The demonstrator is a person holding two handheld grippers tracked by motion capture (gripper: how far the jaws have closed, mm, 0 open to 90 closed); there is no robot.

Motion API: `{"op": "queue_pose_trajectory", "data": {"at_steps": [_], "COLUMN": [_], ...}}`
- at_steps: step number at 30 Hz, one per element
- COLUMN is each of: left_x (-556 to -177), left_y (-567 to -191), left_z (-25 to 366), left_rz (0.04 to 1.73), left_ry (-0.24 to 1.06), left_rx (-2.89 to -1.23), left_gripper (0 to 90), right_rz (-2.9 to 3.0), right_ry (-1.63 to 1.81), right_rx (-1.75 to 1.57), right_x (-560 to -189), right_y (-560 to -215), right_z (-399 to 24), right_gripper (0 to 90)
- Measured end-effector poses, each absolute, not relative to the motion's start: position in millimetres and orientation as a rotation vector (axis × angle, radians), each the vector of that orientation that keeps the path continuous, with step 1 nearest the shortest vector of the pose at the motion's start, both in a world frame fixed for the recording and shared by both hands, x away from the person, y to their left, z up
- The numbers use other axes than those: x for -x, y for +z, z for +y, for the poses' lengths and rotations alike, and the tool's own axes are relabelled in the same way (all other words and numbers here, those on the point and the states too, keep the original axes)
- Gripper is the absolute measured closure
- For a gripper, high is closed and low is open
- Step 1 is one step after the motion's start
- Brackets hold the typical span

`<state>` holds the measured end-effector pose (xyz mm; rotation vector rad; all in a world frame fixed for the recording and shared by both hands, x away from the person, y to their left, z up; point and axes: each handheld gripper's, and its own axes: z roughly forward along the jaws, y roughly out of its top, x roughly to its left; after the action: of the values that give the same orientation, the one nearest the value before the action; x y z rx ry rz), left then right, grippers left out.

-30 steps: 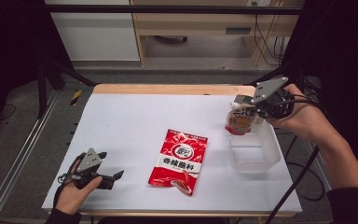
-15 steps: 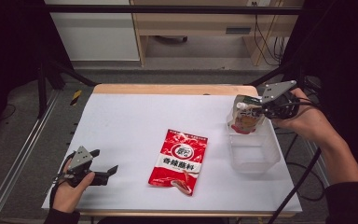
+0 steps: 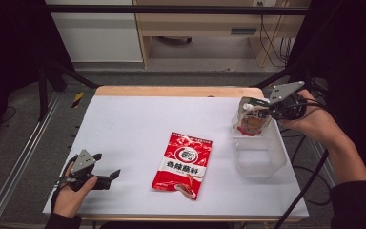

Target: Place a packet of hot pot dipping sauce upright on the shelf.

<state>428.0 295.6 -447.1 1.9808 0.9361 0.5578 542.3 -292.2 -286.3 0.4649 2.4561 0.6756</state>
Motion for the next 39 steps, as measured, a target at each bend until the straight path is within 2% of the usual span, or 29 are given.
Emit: {"op": "queue_pose_trajectory", "data": {"at_steps": [39], "left_x": [-428], "left_y": [-450], "left_z": [289], "left_rz": [0.922], "left_ry": [0.541], "left_rx": [-2.022], "left_gripper": [5.5], "right_rz": [2.505], "right_ry": [0.702], "right_rx": [-0.58], "right_x": [-549], "right_y": [-331], "right_z": [-304], "right_gripper": [86.8]}}
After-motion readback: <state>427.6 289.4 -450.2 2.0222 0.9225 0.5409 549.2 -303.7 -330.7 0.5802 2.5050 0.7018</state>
